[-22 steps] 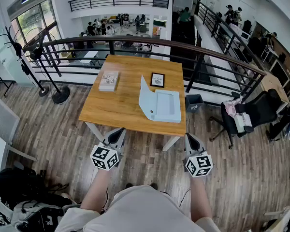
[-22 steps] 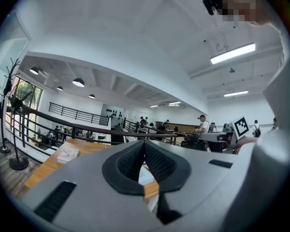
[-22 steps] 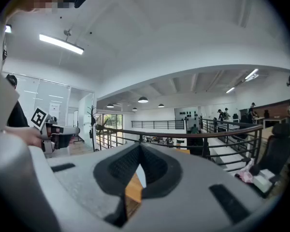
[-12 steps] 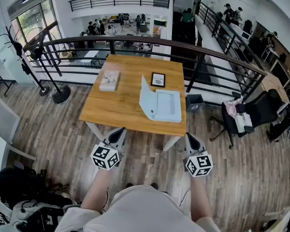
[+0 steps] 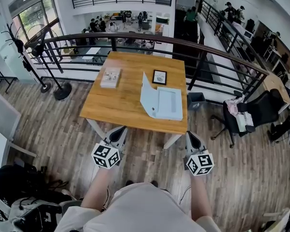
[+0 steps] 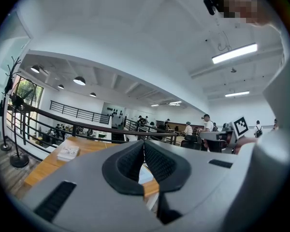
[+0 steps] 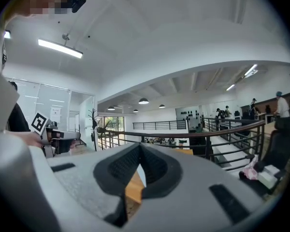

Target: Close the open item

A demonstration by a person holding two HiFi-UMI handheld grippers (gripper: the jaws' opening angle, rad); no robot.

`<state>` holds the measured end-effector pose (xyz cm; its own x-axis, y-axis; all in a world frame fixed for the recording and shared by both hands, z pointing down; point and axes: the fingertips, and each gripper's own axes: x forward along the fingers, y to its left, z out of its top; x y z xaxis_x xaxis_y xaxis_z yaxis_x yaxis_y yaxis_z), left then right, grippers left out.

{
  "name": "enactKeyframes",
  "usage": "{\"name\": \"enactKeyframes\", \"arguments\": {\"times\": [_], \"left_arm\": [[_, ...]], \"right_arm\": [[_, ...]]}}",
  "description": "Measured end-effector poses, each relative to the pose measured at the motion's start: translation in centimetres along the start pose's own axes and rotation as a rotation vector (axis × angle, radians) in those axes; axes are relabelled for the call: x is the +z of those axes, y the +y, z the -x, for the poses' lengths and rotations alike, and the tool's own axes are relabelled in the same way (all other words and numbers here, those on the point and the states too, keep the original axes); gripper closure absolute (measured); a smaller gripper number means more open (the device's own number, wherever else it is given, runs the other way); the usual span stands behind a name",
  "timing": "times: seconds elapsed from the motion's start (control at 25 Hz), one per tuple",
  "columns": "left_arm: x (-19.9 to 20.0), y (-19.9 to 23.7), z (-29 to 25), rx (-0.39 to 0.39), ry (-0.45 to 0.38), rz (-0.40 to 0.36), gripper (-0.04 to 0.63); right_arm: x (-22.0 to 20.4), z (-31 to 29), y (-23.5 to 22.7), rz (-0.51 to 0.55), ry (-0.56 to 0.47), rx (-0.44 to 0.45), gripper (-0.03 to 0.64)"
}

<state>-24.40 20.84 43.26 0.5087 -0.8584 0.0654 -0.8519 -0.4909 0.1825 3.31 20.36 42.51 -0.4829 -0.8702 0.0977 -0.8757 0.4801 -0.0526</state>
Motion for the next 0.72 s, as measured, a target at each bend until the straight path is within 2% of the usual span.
{"name": "enactKeyframes", "arguments": {"times": [0.48, 0.72], "left_arm": [[-0.7, -0.6, -0.1, 0.027, -0.003, 0.007, 0.551], [-0.9, -1.3, -0.5, 0.047, 0.003, 0.005, 0.503]], "right_arm": [[-0.9, -0.1, -0.4, 0.008, 0.015, 0.038, 0.615], [-1.1, -0.1, -1.3, 0.002, 0.025, 0.047, 0.615]]}}
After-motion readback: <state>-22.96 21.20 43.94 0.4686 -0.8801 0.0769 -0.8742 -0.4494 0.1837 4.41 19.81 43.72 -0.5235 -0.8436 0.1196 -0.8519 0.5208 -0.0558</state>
